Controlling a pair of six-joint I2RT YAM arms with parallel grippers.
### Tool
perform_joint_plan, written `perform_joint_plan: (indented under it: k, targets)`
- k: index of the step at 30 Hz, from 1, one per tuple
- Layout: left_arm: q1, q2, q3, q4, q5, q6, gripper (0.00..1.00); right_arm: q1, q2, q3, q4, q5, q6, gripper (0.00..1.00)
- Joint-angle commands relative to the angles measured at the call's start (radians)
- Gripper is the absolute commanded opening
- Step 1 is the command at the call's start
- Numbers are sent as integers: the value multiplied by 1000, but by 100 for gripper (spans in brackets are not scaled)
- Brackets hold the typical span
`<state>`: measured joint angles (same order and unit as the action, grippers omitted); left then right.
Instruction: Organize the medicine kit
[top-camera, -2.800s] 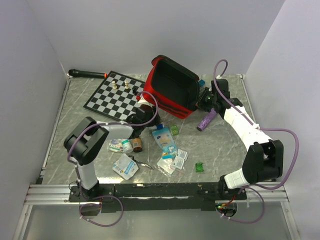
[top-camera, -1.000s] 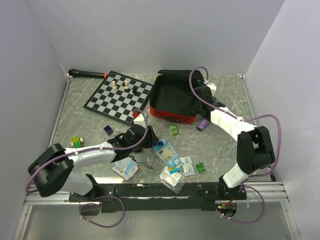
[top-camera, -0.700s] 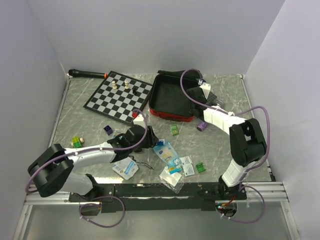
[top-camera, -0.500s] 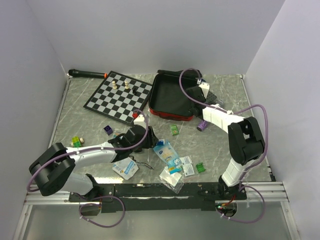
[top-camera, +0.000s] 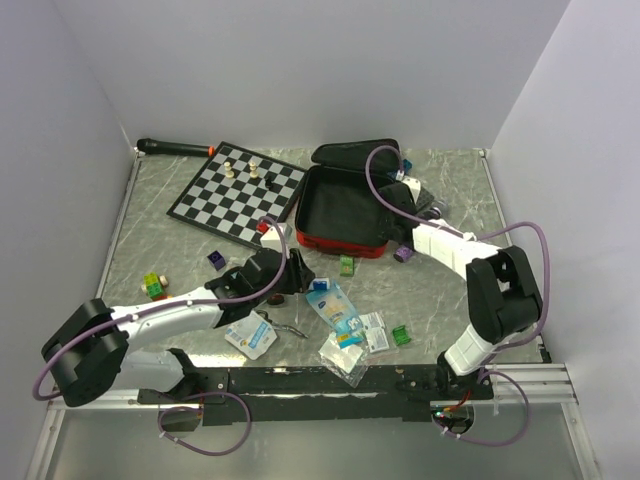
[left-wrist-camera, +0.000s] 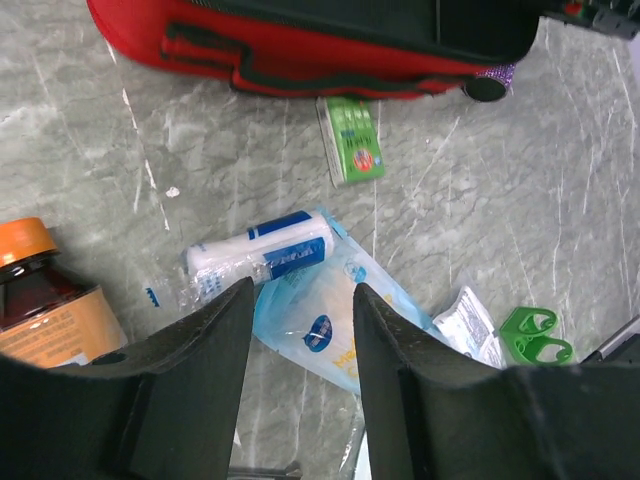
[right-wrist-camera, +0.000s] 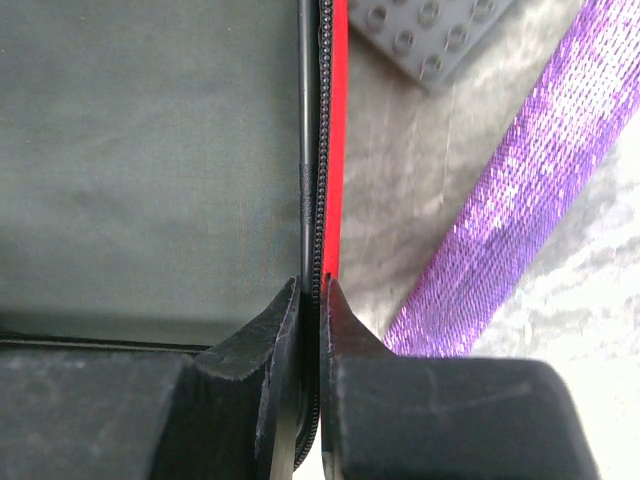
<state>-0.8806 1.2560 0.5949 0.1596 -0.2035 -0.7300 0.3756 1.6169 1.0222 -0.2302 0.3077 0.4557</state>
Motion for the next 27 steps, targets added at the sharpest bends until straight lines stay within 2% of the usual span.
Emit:
perform_joint_plan:
  k: [1,14,21,27]
  targets:
    - [-4,-43,34,-40,-34,4,50,20,-51,-49,-83,-74,0,0]
    - [-4,-53,51,-81,-80,23,52,72,-166,-212,-101,-137,-12,0]
    - [-3,-41,55,-100,-106,-15,53,127,-216,-316,-58,-188,24,0]
    - [6,-7,98,-158,-139,-60,54,157,-255,-335,-63,-209,75,0]
